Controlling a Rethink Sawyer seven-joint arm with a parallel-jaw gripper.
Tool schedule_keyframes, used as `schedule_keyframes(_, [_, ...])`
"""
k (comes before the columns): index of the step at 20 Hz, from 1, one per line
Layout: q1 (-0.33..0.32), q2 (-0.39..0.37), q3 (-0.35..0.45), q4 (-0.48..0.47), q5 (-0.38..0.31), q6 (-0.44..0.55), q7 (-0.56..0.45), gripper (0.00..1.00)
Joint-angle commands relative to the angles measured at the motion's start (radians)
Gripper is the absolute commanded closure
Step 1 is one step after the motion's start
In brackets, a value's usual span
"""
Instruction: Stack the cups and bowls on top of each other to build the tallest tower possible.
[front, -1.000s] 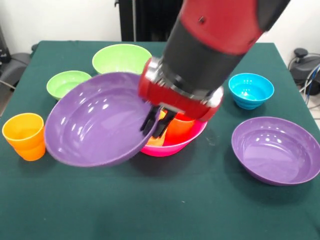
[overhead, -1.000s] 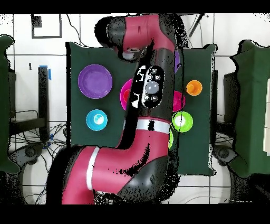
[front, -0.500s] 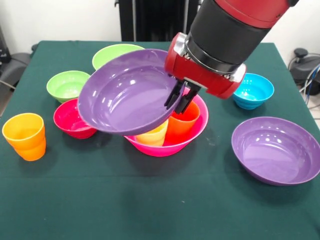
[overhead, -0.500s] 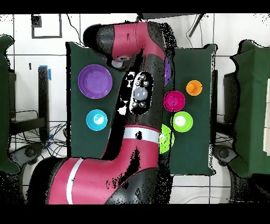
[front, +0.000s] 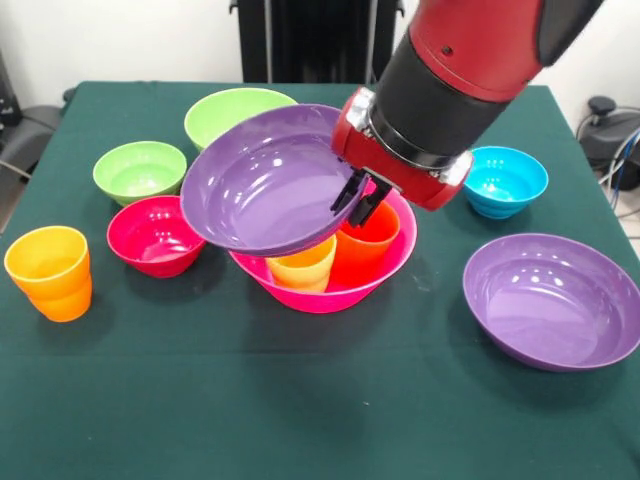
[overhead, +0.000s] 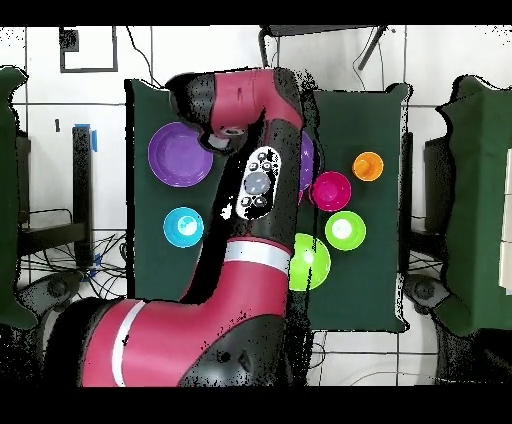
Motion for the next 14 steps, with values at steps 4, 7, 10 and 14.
schedule_keyframes(4, [0.161,0.097,-0.073,-0.058,-0.022,0.155,0.313,1.00])
schedule_keyframes(7, [0.178,0.123,-0.100,-0.103,-0.016,0.193,0.316,1.00])
schedule_keyframes(10, [0.188,0.161,-0.108,-0.155,0.000,0.210,0.329,1.00])
schedule_keyframes(14, [0.198,0.190,-0.127,-0.198,-0.001,0.208,0.346,1.00])
